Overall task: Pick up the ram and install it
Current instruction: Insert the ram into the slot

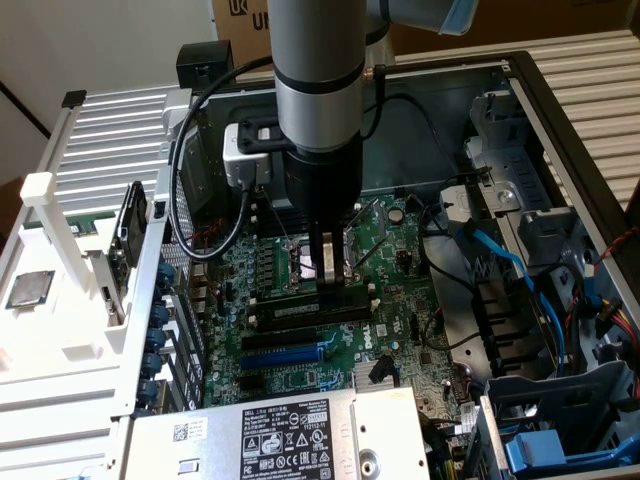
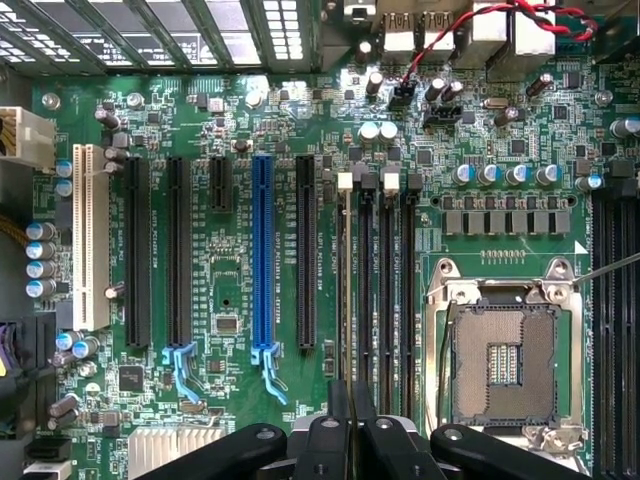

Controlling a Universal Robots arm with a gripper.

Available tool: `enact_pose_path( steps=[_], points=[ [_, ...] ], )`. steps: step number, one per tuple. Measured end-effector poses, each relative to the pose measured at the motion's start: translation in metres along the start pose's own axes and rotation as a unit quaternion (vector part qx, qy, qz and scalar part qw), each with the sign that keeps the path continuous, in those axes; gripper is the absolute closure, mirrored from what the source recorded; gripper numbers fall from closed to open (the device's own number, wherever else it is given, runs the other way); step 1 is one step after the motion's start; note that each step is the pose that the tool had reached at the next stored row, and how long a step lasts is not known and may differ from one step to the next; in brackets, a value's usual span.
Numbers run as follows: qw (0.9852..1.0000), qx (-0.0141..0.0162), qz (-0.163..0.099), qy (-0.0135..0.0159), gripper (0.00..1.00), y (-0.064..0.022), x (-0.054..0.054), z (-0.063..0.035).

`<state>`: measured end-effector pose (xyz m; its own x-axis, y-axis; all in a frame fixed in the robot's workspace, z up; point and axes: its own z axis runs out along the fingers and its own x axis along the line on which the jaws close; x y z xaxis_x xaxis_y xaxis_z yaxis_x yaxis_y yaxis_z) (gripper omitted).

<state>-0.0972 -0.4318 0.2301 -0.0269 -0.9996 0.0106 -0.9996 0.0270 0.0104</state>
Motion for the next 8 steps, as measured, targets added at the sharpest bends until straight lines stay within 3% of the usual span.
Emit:
enact_pose_path(
  steps=[8],
  points=[
    [1.0,-0.0001,0.0,0.0,0.88,0.0002,-0.001,0.0005]
  ],
)
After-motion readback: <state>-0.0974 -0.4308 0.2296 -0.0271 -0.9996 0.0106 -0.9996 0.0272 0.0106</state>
